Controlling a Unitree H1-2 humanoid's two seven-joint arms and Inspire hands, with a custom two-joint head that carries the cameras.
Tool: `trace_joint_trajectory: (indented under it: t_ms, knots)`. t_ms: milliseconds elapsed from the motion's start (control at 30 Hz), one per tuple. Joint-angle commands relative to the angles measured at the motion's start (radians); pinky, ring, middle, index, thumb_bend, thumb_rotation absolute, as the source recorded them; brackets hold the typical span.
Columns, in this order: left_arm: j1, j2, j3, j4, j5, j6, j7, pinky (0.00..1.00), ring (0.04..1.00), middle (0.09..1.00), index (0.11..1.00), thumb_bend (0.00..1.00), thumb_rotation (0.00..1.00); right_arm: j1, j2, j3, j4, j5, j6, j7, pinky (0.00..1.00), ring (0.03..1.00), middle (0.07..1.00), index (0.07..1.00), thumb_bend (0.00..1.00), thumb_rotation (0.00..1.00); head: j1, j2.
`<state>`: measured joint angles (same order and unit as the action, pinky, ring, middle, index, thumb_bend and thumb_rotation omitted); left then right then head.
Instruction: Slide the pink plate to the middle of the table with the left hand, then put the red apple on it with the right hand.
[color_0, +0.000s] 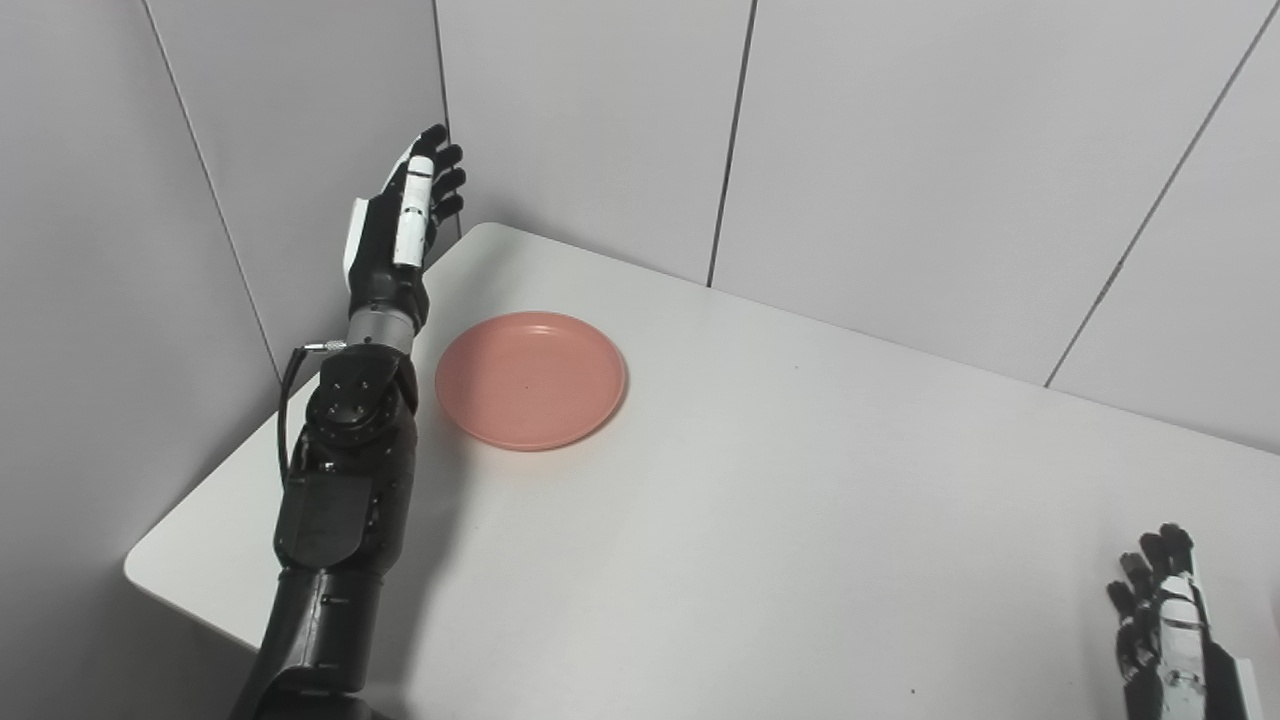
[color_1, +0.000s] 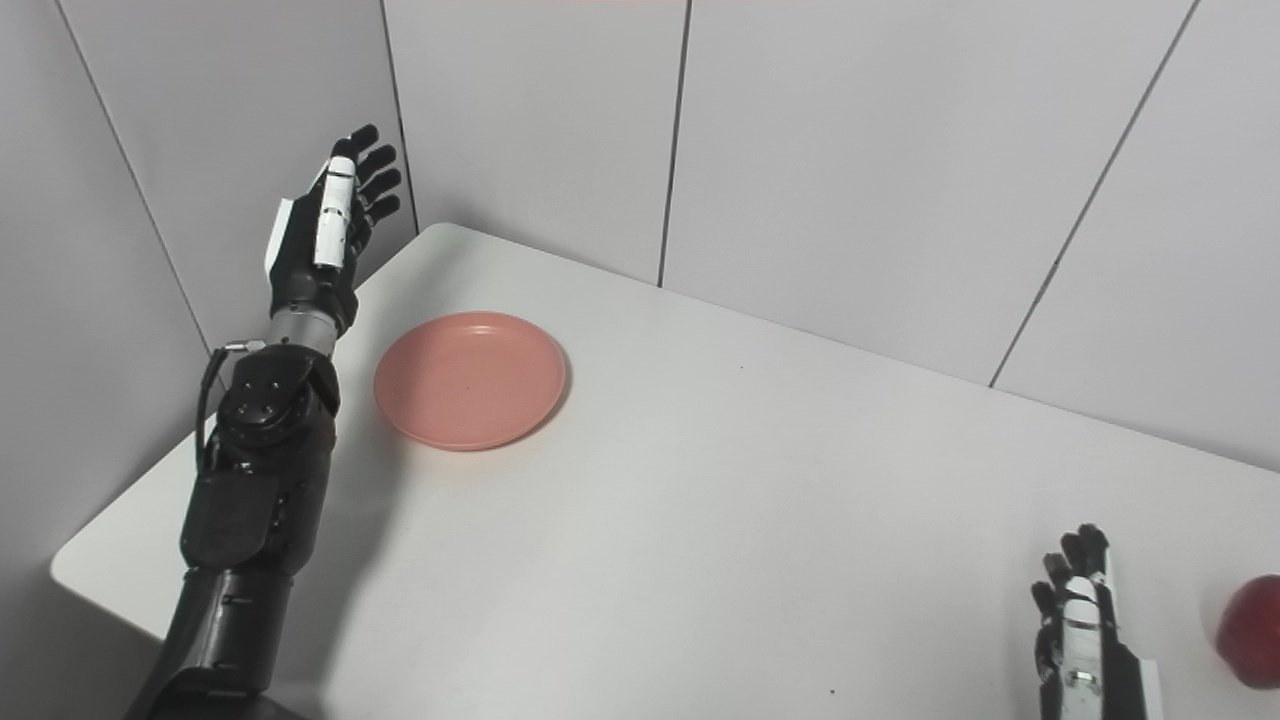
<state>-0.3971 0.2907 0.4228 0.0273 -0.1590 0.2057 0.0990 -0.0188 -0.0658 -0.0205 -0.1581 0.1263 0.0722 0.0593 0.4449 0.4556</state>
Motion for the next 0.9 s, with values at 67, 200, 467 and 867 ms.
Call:
trace_joint_trajectory:
  t_ms: [67,200,467,867]
  knots:
    - [-0.060,0.052,0.016,0.023,-0.020,-0.068,0.001,0.86,0.875,0.875,0.851,0.35,0.96,-0.031,-0.001,-0.002,-0.043,0.004,0.000,0.005,1.00,1.000,1.000,1.000,0.00,1.00,-0.001,0.001]
    - [-0.061,0.069,0.022,0.065,-0.033,-0.082,-0.007,0.86,0.873,0.876,0.854,0.35,0.99,-0.029,-0.004,-0.001,-0.051,-0.001,0.005,0.003,1.00,1.000,1.000,1.000,0.00,1.00,0.000,0.003]
    - [-0.057,0.085,0.037,0.127,-0.073,-0.092,-0.011,0.86,0.867,0.866,0.843,0.36,1.00,-0.027,-0.004,-0.004,-0.058,0.002,0.017,0.003,1.00,1.000,1.000,1.000,0.00,1.00,0.003,0.006]
    - [-0.057,0.088,0.054,0.190,-0.122,-0.099,-0.013,0.86,0.864,0.867,0.854,0.35,0.97,-0.026,-0.010,-0.005,-0.066,0.006,0.021,0.005,1.00,1.000,1.000,1.000,0.00,1.00,0.010,0.013]
